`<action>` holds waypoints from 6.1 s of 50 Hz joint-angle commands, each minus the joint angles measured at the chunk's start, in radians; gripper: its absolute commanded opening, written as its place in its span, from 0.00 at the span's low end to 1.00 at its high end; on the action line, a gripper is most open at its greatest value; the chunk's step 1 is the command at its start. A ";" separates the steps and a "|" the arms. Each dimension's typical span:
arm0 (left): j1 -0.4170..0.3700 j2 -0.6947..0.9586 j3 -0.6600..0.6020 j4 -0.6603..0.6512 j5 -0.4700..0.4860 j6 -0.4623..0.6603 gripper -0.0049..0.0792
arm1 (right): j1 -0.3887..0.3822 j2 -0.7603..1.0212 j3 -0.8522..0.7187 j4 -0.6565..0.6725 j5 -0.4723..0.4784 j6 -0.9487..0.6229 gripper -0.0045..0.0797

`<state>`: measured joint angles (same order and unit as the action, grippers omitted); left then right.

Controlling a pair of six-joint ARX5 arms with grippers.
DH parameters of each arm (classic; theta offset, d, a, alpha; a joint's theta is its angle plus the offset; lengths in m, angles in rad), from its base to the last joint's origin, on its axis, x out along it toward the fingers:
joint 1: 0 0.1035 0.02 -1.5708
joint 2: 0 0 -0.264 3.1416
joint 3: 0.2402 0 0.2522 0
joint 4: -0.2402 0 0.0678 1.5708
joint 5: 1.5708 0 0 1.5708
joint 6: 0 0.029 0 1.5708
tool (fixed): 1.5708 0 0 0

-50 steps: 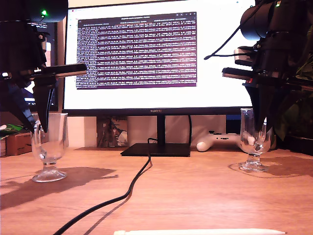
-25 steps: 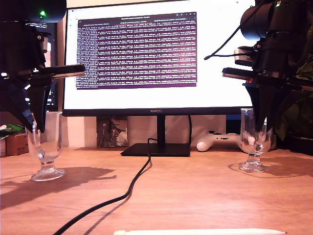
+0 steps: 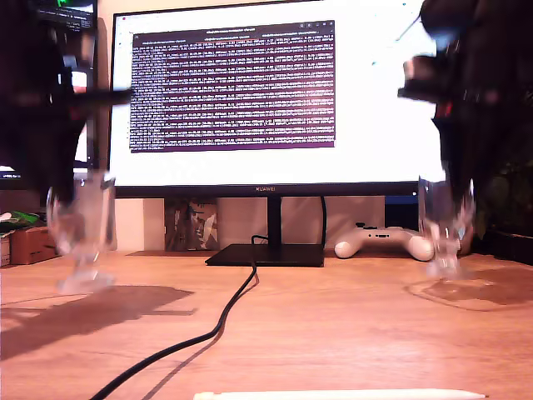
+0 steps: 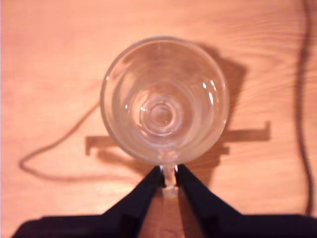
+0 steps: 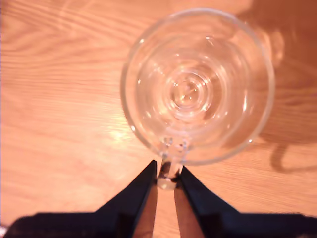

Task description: Pick the small glass cups in front of you with each of your hands, and place them behind the white pen

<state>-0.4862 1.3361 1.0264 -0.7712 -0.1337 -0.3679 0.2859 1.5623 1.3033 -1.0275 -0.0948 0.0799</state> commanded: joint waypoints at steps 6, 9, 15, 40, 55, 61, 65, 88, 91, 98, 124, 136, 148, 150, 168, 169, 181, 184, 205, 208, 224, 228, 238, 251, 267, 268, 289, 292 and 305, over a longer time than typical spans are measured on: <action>-0.034 -0.035 -0.008 0.012 0.031 0.094 0.03 | 0.040 -0.057 0.006 -0.020 -0.027 -0.064 0.04; -0.050 -0.035 -0.008 0.011 0.043 0.107 0.03 | 0.053 -0.061 0.006 -0.040 -0.041 -0.094 0.04; -0.106 -0.035 -0.008 0.015 0.058 0.191 0.03 | 0.090 -0.061 0.006 -0.093 -0.055 -0.193 0.04; -0.314 -0.035 -0.008 0.060 0.186 0.539 0.03 | 0.298 -0.061 0.006 -0.176 -0.142 -0.348 0.04; -0.331 -0.035 -0.008 0.043 0.338 0.651 0.03 | 0.363 -0.061 0.003 -0.199 -0.140 -0.368 0.04; -0.335 -0.035 -0.008 0.023 0.369 0.683 0.03 | 0.385 -0.061 -0.010 -0.211 -0.138 -0.369 0.04; -0.335 -0.035 -0.008 0.018 0.397 0.683 0.03 | 0.399 -0.061 -0.029 -0.211 -0.138 -0.369 0.04; -0.374 0.014 -0.009 0.035 0.413 0.683 0.03 | 0.427 -0.061 -0.066 -0.181 -0.130 -0.365 0.04; -0.378 0.014 -0.009 0.042 0.409 0.684 0.03 | 0.427 -0.061 -0.068 -0.175 -0.130 -0.364 0.04; -0.378 0.020 -0.009 0.044 0.396 0.687 0.03 | 0.427 -0.060 -0.085 -0.161 -0.130 -0.364 0.04; -0.373 0.083 -0.009 0.059 0.384 0.702 0.03 | 0.426 -0.060 -0.116 -0.137 -0.108 -0.355 0.04; -0.373 0.084 -0.009 0.066 0.370 0.712 0.03 | 0.426 -0.060 -0.120 -0.111 -0.108 -0.341 0.04; -0.349 0.085 -0.009 0.064 0.365 0.716 0.03 | 0.426 -0.060 -0.120 -0.112 -0.108 -0.338 0.04; -0.346 0.085 -0.009 0.063 0.365 0.716 0.03 | 0.426 -0.060 -0.120 -0.113 -0.108 -0.338 0.04; -0.340 0.085 -0.010 0.061 0.383 0.711 0.03 | 0.426 -0.060 -0.120 -0.124 -0.108 -0.338 0.07; -0.340 0.085 -0.010 0.061 0.389 0.707 0.03 | 0.426 -0.060 -0.120 -0.125 -0.108 -0.338 0.08; -0.341 0.085 -0.010 0.039 0.416 0.697 0.03 | 0.427 -0.060 -0.120 -0.130 -0.108 -0.314 0.17; -0.341 0.085 -0.010 0.033 0.415 0.697 0.03 | 0.427 -0.060 -0.120 -0.135 -0.108 -0.312 0.17; -0.342 0.085 -0.010 0.034 0.422 0.680 0.03 | 0.427 -0.060 -0.120 -0.166 -0.109 -0.299 0.22; -0.342 0.085 -0.010 0.037 0.422 0.680 0.03 | 0.427 -0.060 -0.120 -0.168 -0.109 -0.294 0.22; -0.344 0.132 -0.010 0.003 0.415 0.676 0.17 | 0.427 -0.060 -0.120 -0.204 -0.108 -0.294 0.25; -0.348 0.148 -0.010 0.009 0.414 0.670 0.17 | 0.427 -0.060 -0.120 -0.210 -0.108 -0.293 0.27; -0.352 0.150 -0.010 0.039 0.402 0.660 0.18 | 0.427 -0.060 -0.120 -0.229 -0.108 -0.293 0.27; -0.352 0.140 -0.010 0.012 0.351 0.660 0.32 | 0.427 -0.063 -0.120 -0.224 -0.109 -0.293 0.29; -0.352 0.088 -0.009 -0.029 0.351 0.660 0.32 | 0.426 -0.077 -0.120 -0.219 -0.109 -0.297 0.29; -0.352 0.082 -0.009 -0.032 0.350 0.659 0.32 | 0.426 -0.080 -0.120 -0.218 -0.109 -0.297 0.29; -0.307 -0.053 -0.009 -0.149 0.326 0.655 0.15 | 0.314 -0.210 -0.120 -0.239 -0.107 -0.314 0.16; -0.285 -0.072 -0.009 -0.148 0.306 0.644 0.03 | 0.281 -0.232 -0.120 -0.210 -0.107 -0.293 0.03; -0.108 -0.113 -0.015 0.001 0.289 0.520 0.04 | 0.167 -0.294 -0.120 0.073 -0.104 -0.159 0.05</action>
<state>-0.6338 1.2243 1.0264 -0.8097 0.1562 0.1898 0.4725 1.2701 1.1950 -1.0107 -0.1989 -0.1081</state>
